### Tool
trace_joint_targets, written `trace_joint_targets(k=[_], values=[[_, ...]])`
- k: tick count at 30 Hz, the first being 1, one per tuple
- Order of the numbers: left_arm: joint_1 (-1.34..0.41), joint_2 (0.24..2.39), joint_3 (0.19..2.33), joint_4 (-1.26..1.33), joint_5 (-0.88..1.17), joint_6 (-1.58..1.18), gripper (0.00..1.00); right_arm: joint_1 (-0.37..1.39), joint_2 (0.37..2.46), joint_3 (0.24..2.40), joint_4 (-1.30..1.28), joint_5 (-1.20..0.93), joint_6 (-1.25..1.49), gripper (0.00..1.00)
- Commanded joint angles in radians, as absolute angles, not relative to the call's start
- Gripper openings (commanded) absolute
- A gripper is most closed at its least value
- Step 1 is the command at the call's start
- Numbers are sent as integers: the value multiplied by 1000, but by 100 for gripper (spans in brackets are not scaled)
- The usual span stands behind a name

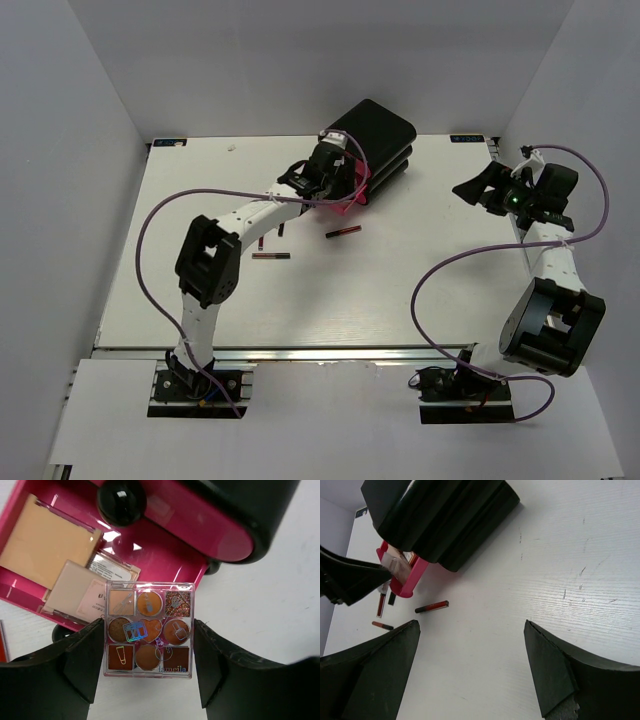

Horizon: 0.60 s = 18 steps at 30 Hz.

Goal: Organize the makeup

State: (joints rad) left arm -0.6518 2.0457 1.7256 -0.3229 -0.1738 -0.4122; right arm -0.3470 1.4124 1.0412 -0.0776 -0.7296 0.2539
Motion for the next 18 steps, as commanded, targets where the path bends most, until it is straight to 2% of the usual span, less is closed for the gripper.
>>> trace_joint_targets(k=[1, 2, 3, 5, 6, 7, 18], values=[[-658, 2052, 1816, -350, -186, -315, 18, -339, 1378, 1029, -92, -759, 216, 89], [-660, 2060, 1821, -351, -196, -311, 23, -339, 1376, 1028, -97, -759, 215, 89], [-658, 2069, 1824, -359, -204, -305, 41, -339, 1374, 1026, -98, -761, 210, 89], [-660, 2080, 1822, -364, -235, -296, 51, -339, 1374, 1025, -98, -764, 209, 89], [-658, 2083, 1821, -362, -242, -296, 61, -339, 1374, 1025, -98, -765, 210, 89], [-658, 2083, 1819, -354, -248, -295, 66, -337, 1376, 1023, -98, -768, 210, 89], [-658, 2117, 1881, -345, -288, -270, 87, -314, 1379, 1025, -98, -769, 209, 89]])
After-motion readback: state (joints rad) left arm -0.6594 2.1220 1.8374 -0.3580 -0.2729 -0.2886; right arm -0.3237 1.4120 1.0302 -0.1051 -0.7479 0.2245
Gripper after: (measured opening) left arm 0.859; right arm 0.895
